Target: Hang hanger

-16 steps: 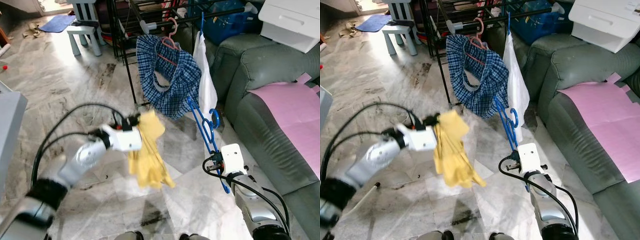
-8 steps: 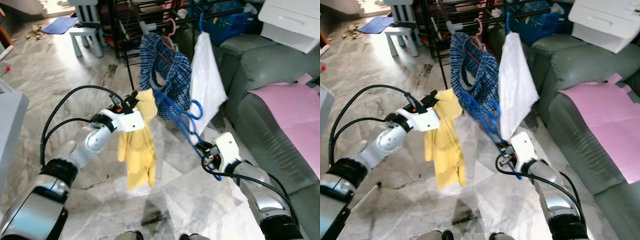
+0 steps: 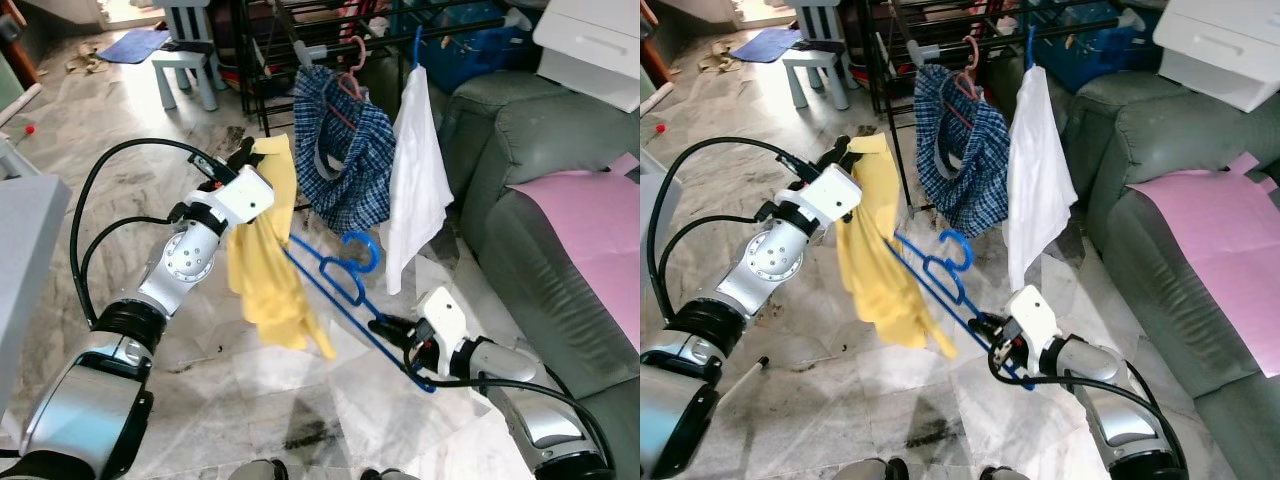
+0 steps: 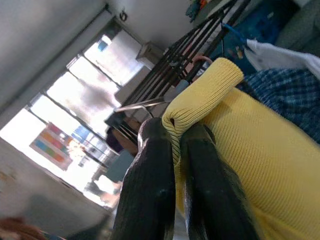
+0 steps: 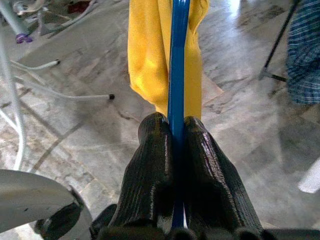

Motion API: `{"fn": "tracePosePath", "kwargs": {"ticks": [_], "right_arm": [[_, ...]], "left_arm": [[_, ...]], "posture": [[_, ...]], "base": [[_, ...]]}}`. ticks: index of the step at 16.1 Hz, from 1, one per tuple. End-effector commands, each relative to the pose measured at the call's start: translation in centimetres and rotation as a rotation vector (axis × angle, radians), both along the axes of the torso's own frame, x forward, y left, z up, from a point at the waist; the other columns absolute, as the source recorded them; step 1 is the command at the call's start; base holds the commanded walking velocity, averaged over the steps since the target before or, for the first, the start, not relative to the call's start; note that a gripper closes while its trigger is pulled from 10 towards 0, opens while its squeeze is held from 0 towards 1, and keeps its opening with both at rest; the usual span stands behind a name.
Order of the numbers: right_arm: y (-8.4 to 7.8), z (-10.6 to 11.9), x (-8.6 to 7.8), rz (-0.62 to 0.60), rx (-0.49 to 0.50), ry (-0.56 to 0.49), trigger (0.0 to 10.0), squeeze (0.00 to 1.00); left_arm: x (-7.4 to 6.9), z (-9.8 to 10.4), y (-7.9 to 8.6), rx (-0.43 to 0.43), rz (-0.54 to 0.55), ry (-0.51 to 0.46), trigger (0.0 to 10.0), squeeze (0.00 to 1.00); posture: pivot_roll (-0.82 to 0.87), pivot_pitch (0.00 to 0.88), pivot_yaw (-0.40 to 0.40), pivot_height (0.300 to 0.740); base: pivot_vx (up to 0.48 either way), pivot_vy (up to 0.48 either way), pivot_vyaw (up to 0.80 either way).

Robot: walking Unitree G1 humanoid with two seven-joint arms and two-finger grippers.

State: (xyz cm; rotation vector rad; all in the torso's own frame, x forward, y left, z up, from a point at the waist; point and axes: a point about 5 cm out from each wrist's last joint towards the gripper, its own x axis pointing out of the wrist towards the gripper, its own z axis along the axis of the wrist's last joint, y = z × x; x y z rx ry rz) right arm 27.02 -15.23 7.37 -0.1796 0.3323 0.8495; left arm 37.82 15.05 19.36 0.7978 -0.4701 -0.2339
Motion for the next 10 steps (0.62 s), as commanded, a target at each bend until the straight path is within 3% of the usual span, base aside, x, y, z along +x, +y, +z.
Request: {"fn": "tracePosePath", "kwargs": {"ticks": [1, 3, 4, 6, 8, 10], "right_arm": [[0.4, 0.0, -0.2, 0.037, 0.002, 0.008, 10.0, 0.0], [0.8, 0.0, -0.5, 0.054, 0.007, 0.017, 10.0, 0.0], [0.8, 0.0, -0.6, 0.058, 0.006, 0.025, 10.0, 0.0], [-0.1, -0.7, -1.1, 0.061, -0.047, 0.054, 10.0, 0.0], [-1.3, -1.1, -0.8, 0.013, -0.126, 0.034, 10.0, 0.0], [-2.0, -1.2, -0.3, -0.028, -0.143, 0.046, 10.0, 0.0]], "left_arm": [[0.3, 1.9, -0.3, -0.156, -0.047, -0.006, 10.0, 0.0], [1.0, 3.7, 0.8, -0.382, -0.008, -0.002, 10.0, 0.0], [1.2, 4.3, 1.4, -0.449, 0.011, -0.001, 10.0, 0.0], [1.8, 5.5, 3.2, -0.652, 0.055, 0.02, 10.0, 0.0], [1.9, 5.7, 3.7, -0.721, 0.048, 0.039, 10.0, 0.0], [2.1, 5.4, 3.3, -0.82, -0.019, 0.102, 10.0, 0.0]], "posture": [[-0.05, 0.088, 0.038, 0.74], [-0.04, 0.09, 0.039, 0.74], [-0.04, 0.09, 0.041, 0.74], [-0.04, 0.091, 0.043, 0.74], [-0.05, 0.094, 0.047, 0.74], [-0.05, 0.095, 0.05, 0.74]], "base": [[0.0, 0.0, 0.0], [0.0, 0.0, 0.0], [0.0, 0.0, 0.0], [0.0, 0.0, 0.0], [0.0, 0.0, 0.0], [0.0, 0.0, 0.0]]}}
